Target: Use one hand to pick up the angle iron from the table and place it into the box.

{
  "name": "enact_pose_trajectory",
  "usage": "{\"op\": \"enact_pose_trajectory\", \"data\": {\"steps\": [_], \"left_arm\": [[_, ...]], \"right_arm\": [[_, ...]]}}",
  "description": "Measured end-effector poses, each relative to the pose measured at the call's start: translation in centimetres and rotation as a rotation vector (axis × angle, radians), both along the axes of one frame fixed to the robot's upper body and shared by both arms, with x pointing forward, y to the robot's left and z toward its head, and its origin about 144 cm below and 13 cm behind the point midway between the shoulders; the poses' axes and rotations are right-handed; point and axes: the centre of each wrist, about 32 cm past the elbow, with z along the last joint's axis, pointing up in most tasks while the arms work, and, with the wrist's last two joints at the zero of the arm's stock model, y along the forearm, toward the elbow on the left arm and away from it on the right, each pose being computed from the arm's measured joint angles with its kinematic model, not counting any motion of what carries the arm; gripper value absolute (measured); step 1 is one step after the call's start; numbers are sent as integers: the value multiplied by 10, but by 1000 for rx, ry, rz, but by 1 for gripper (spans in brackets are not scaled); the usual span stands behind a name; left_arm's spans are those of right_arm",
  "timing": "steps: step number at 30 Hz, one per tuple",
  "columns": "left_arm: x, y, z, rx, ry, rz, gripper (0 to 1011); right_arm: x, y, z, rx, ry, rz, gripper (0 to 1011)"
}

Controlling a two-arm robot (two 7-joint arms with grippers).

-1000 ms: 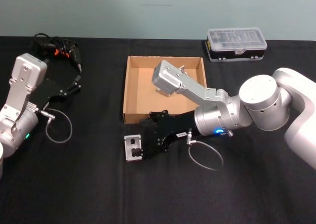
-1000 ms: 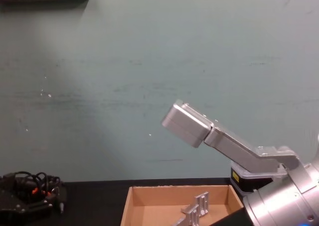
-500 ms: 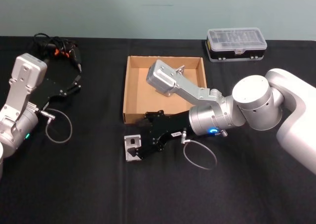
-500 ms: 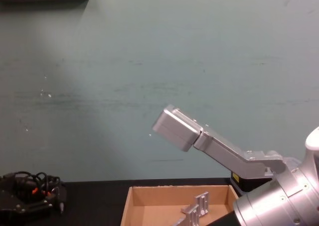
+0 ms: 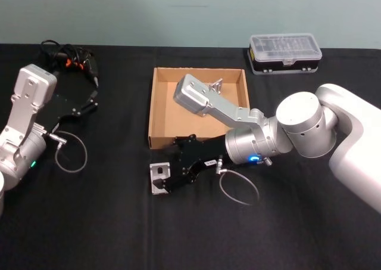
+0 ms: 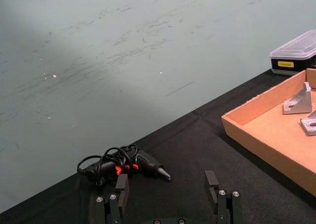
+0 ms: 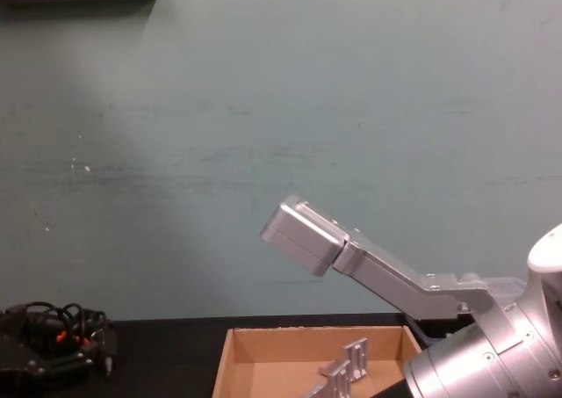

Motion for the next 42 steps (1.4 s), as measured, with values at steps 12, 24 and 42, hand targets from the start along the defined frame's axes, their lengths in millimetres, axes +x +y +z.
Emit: {"op": "enact_pose_trajectory", "data": {"steps": [12,24,42], "left_arm": [[0,0,0,0,0,0,1000],[0,0,0,0,0,0,1000],[0,0,0,0,0,0,1000]], "right_arm": [[0,0,1,2,-2,1,812],[-1,-1,1,4,-3,1,435],[-1,-1,1,5,-2,1,69]]}}
